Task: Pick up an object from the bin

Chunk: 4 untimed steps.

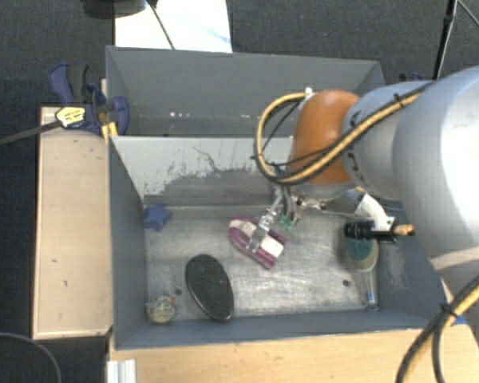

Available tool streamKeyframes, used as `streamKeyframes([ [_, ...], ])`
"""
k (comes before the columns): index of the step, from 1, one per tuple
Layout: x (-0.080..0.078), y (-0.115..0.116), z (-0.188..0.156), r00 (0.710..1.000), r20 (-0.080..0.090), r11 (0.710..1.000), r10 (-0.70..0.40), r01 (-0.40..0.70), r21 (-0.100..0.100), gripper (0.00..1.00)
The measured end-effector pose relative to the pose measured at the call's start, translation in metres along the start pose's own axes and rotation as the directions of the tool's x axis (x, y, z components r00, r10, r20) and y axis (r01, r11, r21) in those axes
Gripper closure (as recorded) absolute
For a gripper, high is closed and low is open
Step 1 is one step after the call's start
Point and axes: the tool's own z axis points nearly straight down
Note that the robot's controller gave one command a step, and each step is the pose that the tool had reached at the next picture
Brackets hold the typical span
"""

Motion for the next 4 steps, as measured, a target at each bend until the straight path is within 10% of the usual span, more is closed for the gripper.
streamKeyframes([
  [1, 0.001, 0.0, 0.0, 1.0, -0.001, 1.0, -0.004, 0.004, 0.0, 1.0],
  [2, 0.008, -0.029, -0.075, 0.86, 0.012, 0.86, -0.51, 0.51, 0.0, 1.0],
  [3, 0.009, -0.029, -0.072, 0.86, 0.008, 0.86, -0.51, 0.51, -0.001, 0.0],
  [4, 0.023, 0.026, 0.013, 0.891, 0.007, 0.891, -0.454, 0.454, -0.002, 0.0],
])
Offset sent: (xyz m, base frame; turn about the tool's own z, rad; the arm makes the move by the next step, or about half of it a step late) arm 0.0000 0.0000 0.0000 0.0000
